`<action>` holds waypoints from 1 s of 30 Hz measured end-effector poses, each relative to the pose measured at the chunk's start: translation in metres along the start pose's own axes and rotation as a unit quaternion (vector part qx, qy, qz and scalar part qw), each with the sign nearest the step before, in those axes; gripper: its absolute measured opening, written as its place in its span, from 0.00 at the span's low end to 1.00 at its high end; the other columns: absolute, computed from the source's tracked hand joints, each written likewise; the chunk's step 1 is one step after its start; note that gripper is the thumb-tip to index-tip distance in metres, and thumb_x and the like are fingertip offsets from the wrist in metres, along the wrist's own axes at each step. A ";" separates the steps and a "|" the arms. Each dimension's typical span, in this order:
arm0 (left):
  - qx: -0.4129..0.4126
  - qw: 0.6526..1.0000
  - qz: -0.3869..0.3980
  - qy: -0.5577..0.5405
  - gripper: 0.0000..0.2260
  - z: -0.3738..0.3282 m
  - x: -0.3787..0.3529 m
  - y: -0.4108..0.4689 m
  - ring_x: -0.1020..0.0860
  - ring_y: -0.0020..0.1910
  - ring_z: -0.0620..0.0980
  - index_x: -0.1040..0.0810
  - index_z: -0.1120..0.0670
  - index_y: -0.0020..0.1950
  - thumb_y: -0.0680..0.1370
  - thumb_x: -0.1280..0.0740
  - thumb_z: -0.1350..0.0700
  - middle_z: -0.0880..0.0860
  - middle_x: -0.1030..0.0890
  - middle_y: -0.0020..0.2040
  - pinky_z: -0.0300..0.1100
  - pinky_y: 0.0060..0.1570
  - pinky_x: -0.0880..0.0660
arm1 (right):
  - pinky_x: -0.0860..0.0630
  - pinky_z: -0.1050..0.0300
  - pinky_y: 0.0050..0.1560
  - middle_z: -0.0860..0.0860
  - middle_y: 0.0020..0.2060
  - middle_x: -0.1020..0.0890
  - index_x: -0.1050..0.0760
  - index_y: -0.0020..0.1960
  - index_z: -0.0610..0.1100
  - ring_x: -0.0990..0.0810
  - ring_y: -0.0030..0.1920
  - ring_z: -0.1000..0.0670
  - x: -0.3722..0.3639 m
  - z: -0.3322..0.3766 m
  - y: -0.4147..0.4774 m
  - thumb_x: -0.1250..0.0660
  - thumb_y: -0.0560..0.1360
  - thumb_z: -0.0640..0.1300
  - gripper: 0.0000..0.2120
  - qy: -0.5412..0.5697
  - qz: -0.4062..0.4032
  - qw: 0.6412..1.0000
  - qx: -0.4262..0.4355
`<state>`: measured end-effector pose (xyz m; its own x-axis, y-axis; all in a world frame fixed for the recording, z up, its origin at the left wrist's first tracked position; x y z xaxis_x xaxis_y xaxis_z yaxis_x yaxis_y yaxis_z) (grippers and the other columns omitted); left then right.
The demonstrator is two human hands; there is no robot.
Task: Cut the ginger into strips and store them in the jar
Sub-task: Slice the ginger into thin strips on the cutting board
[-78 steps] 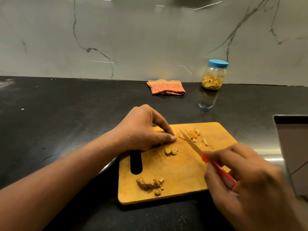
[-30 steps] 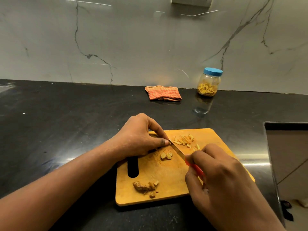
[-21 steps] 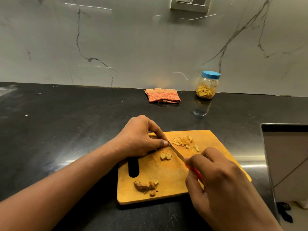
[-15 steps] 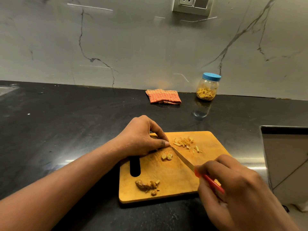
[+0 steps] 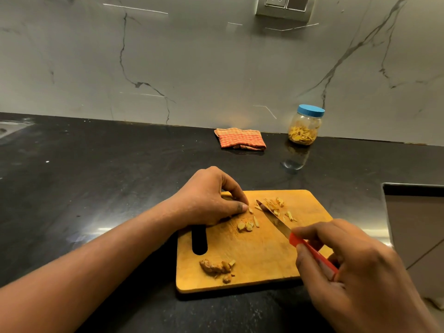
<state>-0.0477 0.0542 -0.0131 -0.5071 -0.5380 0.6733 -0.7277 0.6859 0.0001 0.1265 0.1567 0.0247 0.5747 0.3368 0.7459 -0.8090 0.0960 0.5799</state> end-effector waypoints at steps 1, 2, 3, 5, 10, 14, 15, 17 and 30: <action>-0.003 1.000 -0.001 0.002 0.04 0.000 0.000 0.000 0.24 0.56 0.42 0.13 0.48 0.47 0.74 0.26 0.52 0.41 0.18 0.51 0.43 0.62 0.28 | 0.34 0.80 0.35 0.58 0.36 0.22 0.18 0.44 0.49 0.25 0.36 0.64 0.000 0.000 0.000 0.36 0.68 0.50 0.10 -0.001 -0.002 1.000 -0.001; -0.004 1.000 -0.002 0.002 0.04 0.000 0.001 0.000 0.23 0.55 0.41 0.13 0.48 0.47 0.74 0.26 0.52 0.41 0.18 0.50 0.43 0.62 0.27 | 0.34 0.80 0.35 0.58 0.36 0.22 0.18 0.44 0.49 0.25 0.36 0.64 0.000 -0.001 0.000 0.34 0.68 0.48 0.08 -0.002 -0.005 1.000 0.000; -0.003 1.000 0.000 0.000 0.04 0.000 0.001 0.000 0.23 0.54 0.41 0.13 0.48 0.47 0.74 0.26 0.52 0.41 0.17 0.49 0.43 0.61 0.26 | 0.33 0.79 0.35 0.58 0.35 0.22 0.18 0.44 0.49 0.26 0.36 0.64 0.000 -0.002 -0.001 0.33 0.67 0.48 0.08 -0.002 -0.007 1.000 -0.001; 0.002 1.000 0.006 -0.019 0.03 0.001 0.002 -0.001 0.20 0.48 0.42 0.13 0.49 0.47 0.74 0.26 0.52 0.42 0.17 0.47 0.40 0.55 0.22 | 0.30 0.75 0.34 0.59 0.35 0.23 0.18 0.44 0.51 0.25 0.36 0.62 0.001 -0.003 -0.003 0.35 0.68 0.50 0.09 0.005 -0.003 1.000 -0.007; 0.014 0.998 -0.003 -0.054 0.03 0.004 0.015 0.000 0.17 0.43 0.43 0.14 0.50 0.48 0.76 0.28 0.54 0.47 0.15 0.42 0.34 0.42 0.21 | 0.29 0.70 0.30 0.60 0.34 0.23 0.19 0.41 0.56 0.25 0.30 0.61 0.007 0.004 -0.013 0.30 0.65 0.45 0.07 0.028 -0.024 0.999 -0.007; 0.018 0.998 0.006 -0.057 0.03 0.006 0.024 -0.001 0.17 0.46 0.44 0.14 0.50 0.47 0.76 0.28 0.55 0.47 0.14 0.43 0.37 0.47 0.22 | 0.31 0.76 0.33 0.61 0.34 0.24 0.19 0.40 0.55 0.27 0.31 0.65 0.000 0.006 -0.015 0.30 0.64 0.45 0.07 0.023 -0.007 1.000 0.003; 0.019 0.998 0.011 -0.057 0.03 0.006 0.025 -0.002 0.17 0.46 0.44 0.14 0.50 0.47 0.76 0.28 0.55 0.47 0.14 0.43 0.37 0.47 0.22 | 0.33 0.78 0.34 0.61 0.34 0.24 0.19 0.40 0.54 0.28 0.32 0.66 -0.002 0.005 -0.014 0.30 0.64 0.45 0.07 0.022 0.001 1.000 0.002; 0.021 0.998 0.021 -0.052 0.03 0.006 0.024 -0.002 0.17 0.46 0.43 0.14 0.50 0.47 0.76 0.28 0.55 0.46 0.14 0.43 0.35 0.47 0.22 | 0.35 0.80 0.35 0.59 0.34 0.23 0.18 0.41 0.52 0.28 0.33 0.66 -0.006 0.004 -0.010 0.30 0.64 0.44 0.07 0.020 0.017 1.000 0.004; -0.040 0.995 0.071 0.048 0.06 -0.008 0.009 -0.005 0.25 0.61 0.40 0.14 0.46 0.50 0.73 0.26 0.49 0.40 0.17 0.54 0.39 0.60 0.37 | 0.29 0.72 0.35 0.60 0.36 0.23 0.20 0.45 0.54 0.24 0.39 0.61 -0.012 -0.001 0.004 0.36 0.68 0.52 0.09 0.026 0.026 0.999 -0.009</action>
<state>-0.0448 0.0499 -0.0006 -0.5538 -0.3859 0.7378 -0.6098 0.7914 -0.0437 0.1159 0.1543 0.0175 0.5252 0.3891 0.7568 -0.8399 0.0943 0.5344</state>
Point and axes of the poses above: each hand's wrist, its own y-axis towards the middle knuckle, its own x-axis out of the back of the hand, z = x × y, the point moved 8 cm from there along y, towards the middle knuckle
